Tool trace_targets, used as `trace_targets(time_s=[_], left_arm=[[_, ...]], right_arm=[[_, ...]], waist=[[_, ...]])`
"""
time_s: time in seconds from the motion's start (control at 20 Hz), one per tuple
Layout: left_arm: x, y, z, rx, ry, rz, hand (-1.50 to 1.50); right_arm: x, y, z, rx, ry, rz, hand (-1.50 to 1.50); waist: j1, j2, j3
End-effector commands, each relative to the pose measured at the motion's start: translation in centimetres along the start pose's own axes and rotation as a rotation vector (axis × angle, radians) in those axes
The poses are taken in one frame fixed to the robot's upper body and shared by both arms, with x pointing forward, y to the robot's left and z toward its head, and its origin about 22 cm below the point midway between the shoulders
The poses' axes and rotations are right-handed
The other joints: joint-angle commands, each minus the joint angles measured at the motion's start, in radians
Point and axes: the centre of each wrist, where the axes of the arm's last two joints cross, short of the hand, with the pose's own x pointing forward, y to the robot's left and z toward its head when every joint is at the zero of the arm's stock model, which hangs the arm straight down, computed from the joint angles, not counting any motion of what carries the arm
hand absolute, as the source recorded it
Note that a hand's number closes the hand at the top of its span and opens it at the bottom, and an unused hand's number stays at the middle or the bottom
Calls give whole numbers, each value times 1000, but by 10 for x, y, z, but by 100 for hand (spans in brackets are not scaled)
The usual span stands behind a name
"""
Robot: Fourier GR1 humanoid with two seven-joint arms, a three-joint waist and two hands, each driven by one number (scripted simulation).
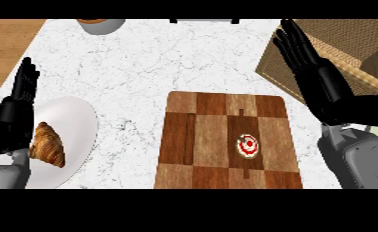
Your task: Pick the cupcake from the cutting board and place it in the basket
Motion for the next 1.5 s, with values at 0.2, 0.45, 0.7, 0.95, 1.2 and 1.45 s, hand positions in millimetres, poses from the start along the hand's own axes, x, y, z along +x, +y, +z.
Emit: trace_targets(time_s=[0.2, 0.45, 0.7, 0.95, 1.2, 1.45], left_arm=[[36, -11, -20, -220, -92, -9, 0], [44, -37, -19, -349, -81, 48, 0], [43, -28, -25, -341, -55, 26, 0], [35, -26, -21, -309, -27, 7, 0], [36, -23, -20, -316, -19, 3, 0], [37, -31, -16, -324, -17, 18, 0]], right_arm=[[-13, 91, -27, -39, 100, -58, 150], [-19, 153, -18, -246, 63, -263, 150], [-23, 194, -26, -403, 39, 14, -150], [-55, 121, -60, -423, 238, 435, -150], [-49, 92, -76, -213, 489, 766, -150], [-2, 117, -93, 87, 683, 934, -150]], waist=[[-23, 21, -22], [4, 28, -21], [-12, 12, -26], [-57, -5, -37], [-57, -19, -40], [-48, -23, -34]])
